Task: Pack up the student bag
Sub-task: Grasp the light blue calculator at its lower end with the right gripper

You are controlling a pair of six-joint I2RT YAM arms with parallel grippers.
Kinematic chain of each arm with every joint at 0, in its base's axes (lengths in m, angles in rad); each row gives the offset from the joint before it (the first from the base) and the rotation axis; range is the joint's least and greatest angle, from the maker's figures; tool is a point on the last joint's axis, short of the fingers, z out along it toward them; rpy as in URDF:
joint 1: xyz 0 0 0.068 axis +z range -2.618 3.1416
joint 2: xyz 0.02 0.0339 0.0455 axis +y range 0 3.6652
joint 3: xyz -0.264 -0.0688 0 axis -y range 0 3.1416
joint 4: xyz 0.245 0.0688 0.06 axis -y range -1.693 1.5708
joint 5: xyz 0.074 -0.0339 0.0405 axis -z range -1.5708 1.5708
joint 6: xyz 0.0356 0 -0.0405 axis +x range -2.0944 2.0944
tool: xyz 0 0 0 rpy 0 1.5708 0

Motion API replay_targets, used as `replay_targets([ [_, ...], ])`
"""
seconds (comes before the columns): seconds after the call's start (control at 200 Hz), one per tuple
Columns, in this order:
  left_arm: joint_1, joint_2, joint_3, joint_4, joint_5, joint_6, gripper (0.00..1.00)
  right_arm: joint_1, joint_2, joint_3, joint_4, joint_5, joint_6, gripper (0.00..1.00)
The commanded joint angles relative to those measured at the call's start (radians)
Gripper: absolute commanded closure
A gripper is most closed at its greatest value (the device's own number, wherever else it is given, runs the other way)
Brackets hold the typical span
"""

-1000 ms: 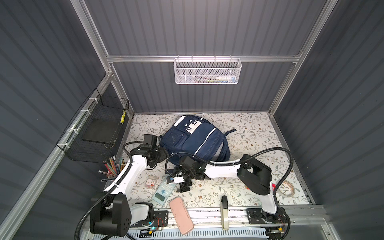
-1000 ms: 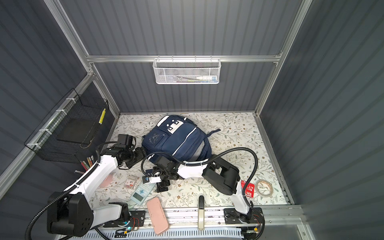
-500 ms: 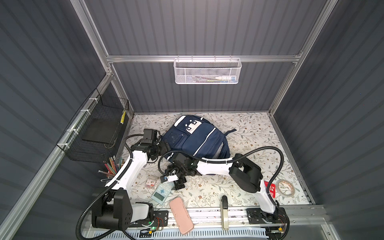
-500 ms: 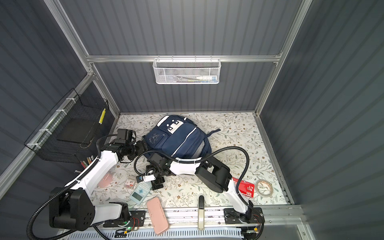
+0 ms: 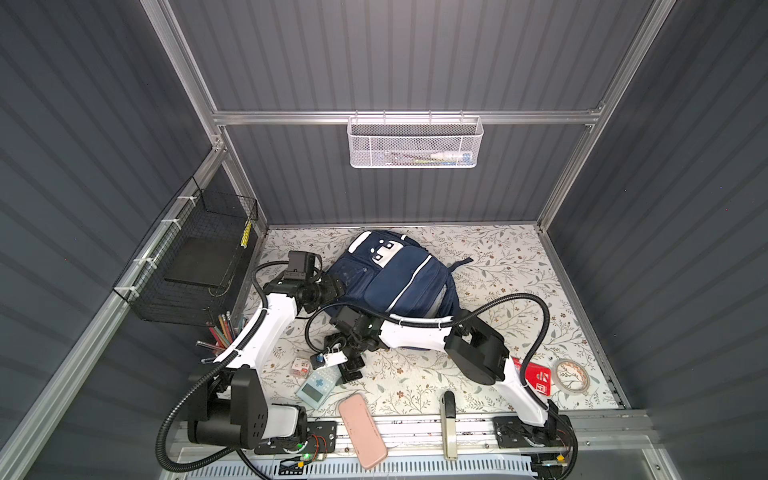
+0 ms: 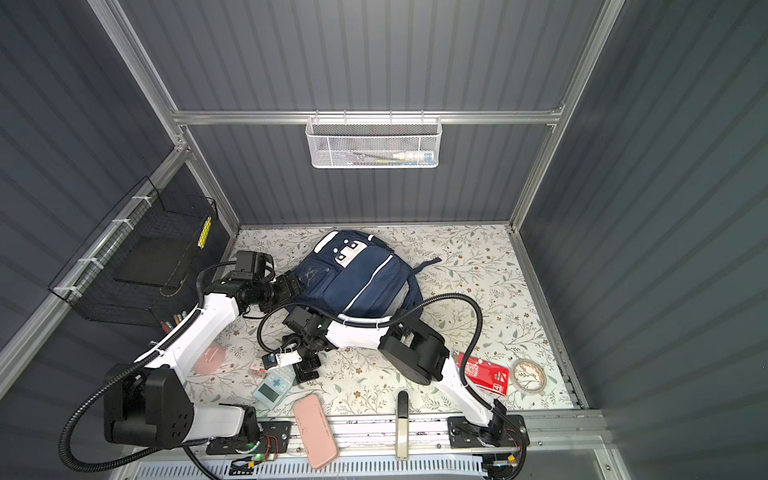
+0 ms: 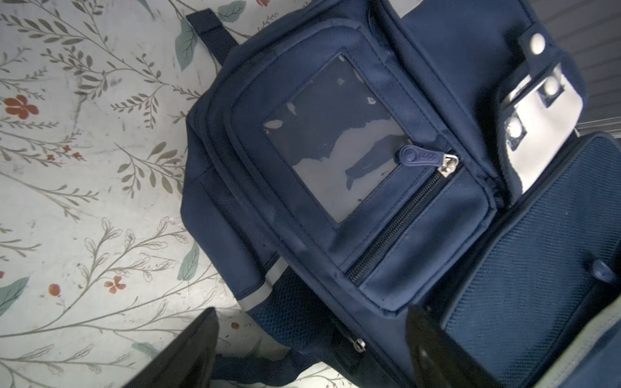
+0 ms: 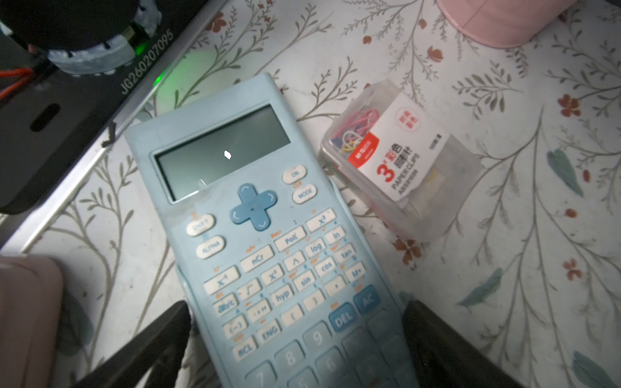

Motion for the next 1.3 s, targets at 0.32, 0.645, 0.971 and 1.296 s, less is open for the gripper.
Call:
replay_targets([
  [0.32, 0.004, 0.006, 0.004, 0.017, 0.058, 0.024, 0.12, 0.023, 0.129, 0.171, -0.360, 0.089, -0.019, 0.01],
  [0.645, 0.004, 0.004, 0.014, 0.020, 0.078, 0.018, 0.12, 0.024, 0.207, 0.308, -0.456, 0.206, -0.021, 0.02],
  [0.971, 0.004, -0.002, 0.011, 0.029, 0.083, 0.010, 0.11, 0.013, 0.159, 0.266, -0.485, 0.242, 0.046, 0.11],
  [1.296, 0.004, -0.009, 0.004, 0.035, 0.086, 0.007, 0.11, -0.011, -0.027, -0.081, -0.368, 0.360, 0.197, 0.12],
])
